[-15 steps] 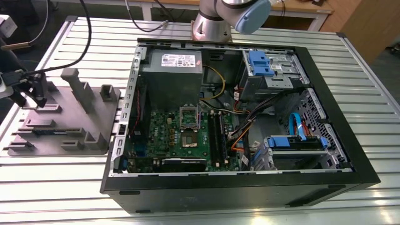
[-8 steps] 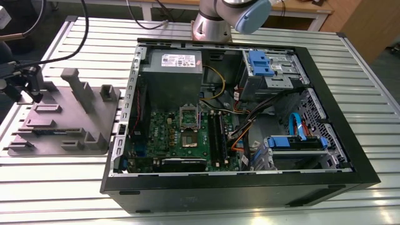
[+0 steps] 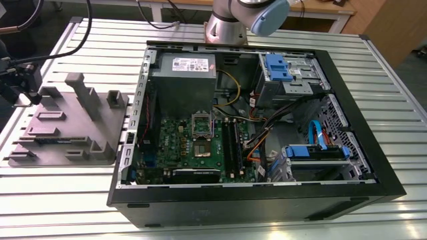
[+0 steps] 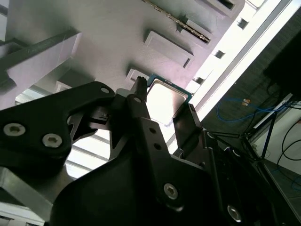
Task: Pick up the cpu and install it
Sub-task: 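Pick up the cpu and move it towards the insertion slot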
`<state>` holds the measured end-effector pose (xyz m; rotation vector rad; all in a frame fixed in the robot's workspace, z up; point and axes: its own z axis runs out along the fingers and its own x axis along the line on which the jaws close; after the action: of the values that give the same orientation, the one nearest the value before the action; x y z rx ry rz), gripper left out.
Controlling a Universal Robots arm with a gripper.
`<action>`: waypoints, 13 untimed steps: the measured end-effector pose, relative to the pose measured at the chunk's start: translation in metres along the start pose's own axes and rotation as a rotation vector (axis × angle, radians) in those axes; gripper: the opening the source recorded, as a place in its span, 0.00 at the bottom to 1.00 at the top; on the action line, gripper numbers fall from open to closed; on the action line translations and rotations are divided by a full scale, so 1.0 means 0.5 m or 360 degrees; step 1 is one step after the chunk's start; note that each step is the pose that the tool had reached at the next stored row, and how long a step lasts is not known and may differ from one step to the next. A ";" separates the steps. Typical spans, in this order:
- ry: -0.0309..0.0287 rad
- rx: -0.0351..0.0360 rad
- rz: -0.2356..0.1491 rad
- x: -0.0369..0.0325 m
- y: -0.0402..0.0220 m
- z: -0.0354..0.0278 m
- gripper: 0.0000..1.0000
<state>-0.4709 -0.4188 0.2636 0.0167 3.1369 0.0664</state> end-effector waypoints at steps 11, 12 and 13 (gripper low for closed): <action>0.00002 0.0000 0.0000 0.000 0.001 -0.028 0.47; 0.00002 0.0000 0.0000 0.000 0.001 -0.033 0.47; 0.00002 0.0000 0.0000 0.000 0.002 -0.039 0.47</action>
<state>-0.4710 -0.4188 0.2829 0.0169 3.1371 0.0663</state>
